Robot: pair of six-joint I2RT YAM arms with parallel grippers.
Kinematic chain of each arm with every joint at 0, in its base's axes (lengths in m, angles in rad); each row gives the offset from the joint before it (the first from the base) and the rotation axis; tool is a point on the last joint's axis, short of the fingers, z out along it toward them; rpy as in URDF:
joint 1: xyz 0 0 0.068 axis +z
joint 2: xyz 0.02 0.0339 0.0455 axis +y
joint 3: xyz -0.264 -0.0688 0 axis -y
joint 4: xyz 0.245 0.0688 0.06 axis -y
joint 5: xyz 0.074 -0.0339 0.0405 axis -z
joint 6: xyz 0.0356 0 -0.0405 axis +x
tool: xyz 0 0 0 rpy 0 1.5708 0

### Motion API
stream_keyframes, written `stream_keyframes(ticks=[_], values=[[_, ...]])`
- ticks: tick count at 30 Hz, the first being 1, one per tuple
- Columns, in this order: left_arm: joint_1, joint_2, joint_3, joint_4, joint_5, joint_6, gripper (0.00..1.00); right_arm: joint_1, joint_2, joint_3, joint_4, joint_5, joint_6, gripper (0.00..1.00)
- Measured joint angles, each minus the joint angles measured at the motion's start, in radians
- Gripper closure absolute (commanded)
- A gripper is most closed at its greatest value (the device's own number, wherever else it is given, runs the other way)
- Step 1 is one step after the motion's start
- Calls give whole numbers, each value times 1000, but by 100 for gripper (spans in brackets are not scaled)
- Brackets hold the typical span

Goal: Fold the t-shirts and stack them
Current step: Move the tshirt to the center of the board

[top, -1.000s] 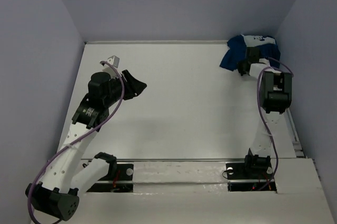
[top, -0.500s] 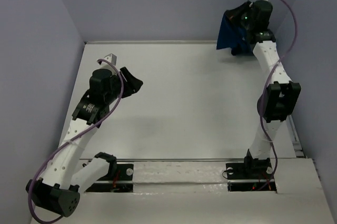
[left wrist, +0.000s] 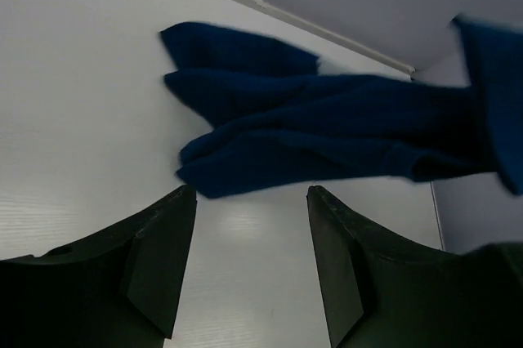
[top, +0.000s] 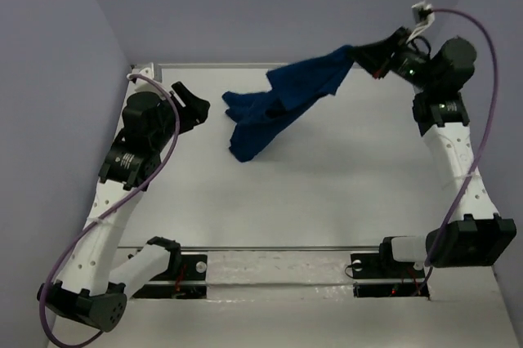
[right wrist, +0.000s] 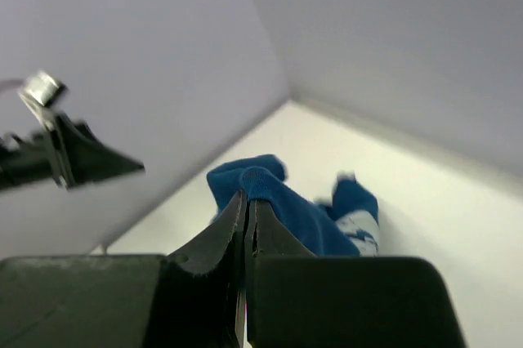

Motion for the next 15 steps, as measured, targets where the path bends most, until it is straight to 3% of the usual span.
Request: stream_keyframes(ticks=[5,6,8,13,15], values=[[6,-28,-30,-19,-27,-2,40,-2,-47,-549,111,-82,29,100],[8,-38,-51,-18,-28,-5,40,-5,-47,-700,105,-81,37,100],[11,-60,-146,-13,-28,-12,40,-11,-60,-843,51,-77,42,100],[21,6,-311,10,6,-34,43,-13,-156,-885,-11,-77,19,100],[26,70,-351,42,24,-47,50,-13,-216,-885,-12,-77,5,100]])
